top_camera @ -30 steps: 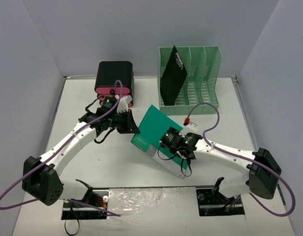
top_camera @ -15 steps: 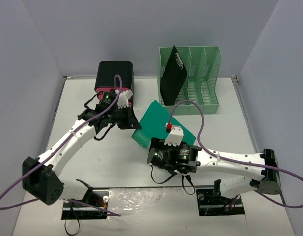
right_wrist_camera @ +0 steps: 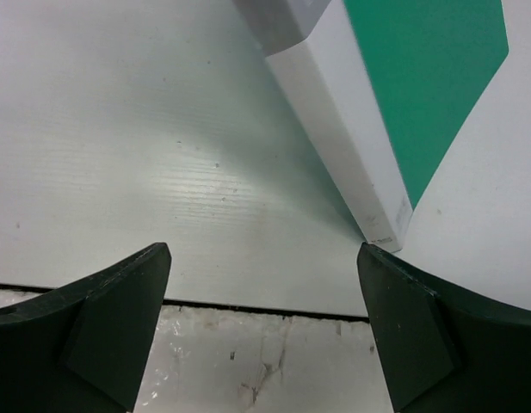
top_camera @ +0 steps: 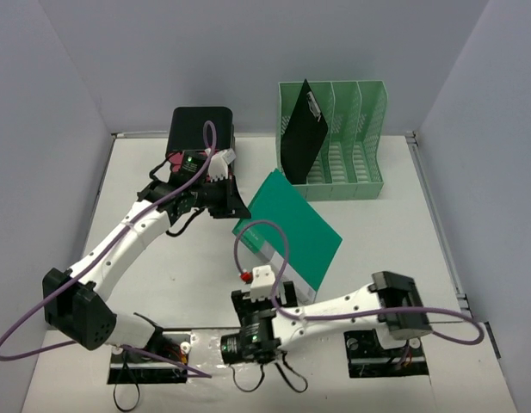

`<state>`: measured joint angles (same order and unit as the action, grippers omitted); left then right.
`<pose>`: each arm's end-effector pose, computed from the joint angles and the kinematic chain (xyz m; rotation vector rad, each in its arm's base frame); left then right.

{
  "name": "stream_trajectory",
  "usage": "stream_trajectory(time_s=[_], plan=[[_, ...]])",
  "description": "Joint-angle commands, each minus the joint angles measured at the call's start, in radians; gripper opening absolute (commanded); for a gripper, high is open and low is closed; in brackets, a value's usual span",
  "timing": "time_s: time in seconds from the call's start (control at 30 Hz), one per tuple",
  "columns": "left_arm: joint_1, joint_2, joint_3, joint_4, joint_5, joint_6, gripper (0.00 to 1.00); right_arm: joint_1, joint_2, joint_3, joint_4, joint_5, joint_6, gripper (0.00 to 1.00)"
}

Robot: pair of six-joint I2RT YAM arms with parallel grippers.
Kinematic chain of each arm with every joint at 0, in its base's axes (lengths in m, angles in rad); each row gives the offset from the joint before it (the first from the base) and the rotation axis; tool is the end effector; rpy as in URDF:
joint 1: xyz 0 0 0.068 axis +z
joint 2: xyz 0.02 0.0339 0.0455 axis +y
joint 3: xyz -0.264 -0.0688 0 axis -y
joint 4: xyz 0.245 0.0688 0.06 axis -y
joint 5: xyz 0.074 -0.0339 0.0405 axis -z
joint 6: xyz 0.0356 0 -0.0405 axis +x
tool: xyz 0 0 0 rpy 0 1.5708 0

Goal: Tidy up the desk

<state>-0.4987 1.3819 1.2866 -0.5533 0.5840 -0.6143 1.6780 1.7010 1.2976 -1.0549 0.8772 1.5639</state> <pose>0.2564 -0.1620 0.3466 0.2160 2.3815 -1.2243 -0.0064 0.3152 0.2381 -0.0694 2.2644 0.1806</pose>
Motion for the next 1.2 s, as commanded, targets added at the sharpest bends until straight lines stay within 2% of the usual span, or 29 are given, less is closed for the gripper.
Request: stream_trajectory(time_s=[0.0,0.17,0.33,0.93,1.03,1.17], plan=[[-0.004,-0.015,0.102,-0.011,0.034,0.025,0.0,0.017,0.123,0.067,-0.131,0.178,0.143,0.86],[-0.006,-0.022,0.121,-0.035,0.036,0.033,0.0,0.014,0.176,0.114,-0.131,0.22,0.174,0.85],[-0.005,-0.025,0.118,-0.045,0.034,0.034,0.0,-0.002,0.189,0.185,-0.13,0.321,0.056,0.86],[-0.005,-0.029,0.121,-0.037,0.037,0.025,0.0,-0.195,0.164,0.11,-0.131,0.48,-0.147,0.85],[-0.005,-0.027,0.126,-0.045,0.037,0.028,0.0,-0.217,0.175,0.095,-0.131,0.494,-0.15,0.82],[-0.006,-0.029,0.129,-0.05,0.037,0.03,0.0,-0.244,0.175,0.068,-0.131,0.505,-0.148,0.69]])
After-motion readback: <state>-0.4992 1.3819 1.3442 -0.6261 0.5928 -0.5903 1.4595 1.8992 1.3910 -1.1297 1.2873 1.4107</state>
